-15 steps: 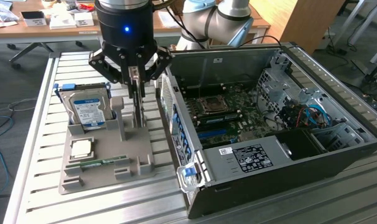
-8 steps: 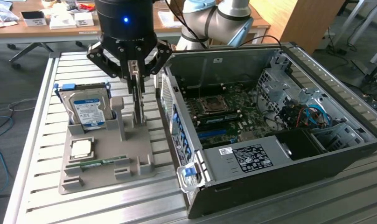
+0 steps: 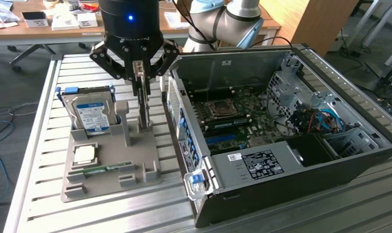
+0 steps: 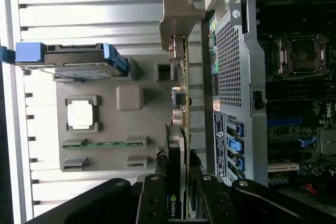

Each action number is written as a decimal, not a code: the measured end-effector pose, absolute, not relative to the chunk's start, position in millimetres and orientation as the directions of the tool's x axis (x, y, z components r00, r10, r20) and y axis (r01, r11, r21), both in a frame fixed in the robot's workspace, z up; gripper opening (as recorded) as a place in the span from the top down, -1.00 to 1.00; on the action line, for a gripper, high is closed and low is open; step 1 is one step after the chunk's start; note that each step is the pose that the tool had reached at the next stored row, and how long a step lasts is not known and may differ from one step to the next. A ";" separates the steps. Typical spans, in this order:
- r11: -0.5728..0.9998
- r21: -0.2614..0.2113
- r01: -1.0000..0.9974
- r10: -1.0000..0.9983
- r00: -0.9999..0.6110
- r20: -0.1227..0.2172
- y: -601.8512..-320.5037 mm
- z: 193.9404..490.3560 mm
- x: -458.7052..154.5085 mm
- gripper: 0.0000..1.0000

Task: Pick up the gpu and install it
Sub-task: 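Pick up the gpu and move the gpu toward the slot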

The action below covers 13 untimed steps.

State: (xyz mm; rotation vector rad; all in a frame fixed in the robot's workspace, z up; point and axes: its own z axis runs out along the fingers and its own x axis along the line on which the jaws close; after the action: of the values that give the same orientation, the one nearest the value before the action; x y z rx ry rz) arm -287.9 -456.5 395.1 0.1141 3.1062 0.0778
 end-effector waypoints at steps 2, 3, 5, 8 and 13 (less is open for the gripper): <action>0.996 0.051 0.073 0.074 -0.997 -0.030 -456.5 395.9 -288.0 0.47; 0.996 0.051 0.073 0.074 -0.997 -0.030 -456.5 396.9 -287.9 0.47; 0.996 0.052 0.072 0.074 -0.997 -0.030 -456.5 399.9 -287.9 0.47; 0.996 0.052 0.072 0.074 -0.997 -0.030 -456.5 406.3 -287.9 0.47; 0.996 0.053 0.072 0.074 -0.997 -0.030 -456.5 416.5 -287.9 0.47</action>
State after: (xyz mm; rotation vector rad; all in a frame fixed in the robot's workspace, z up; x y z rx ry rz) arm -287.9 -456.5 416.5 0.1137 3.1062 0.0808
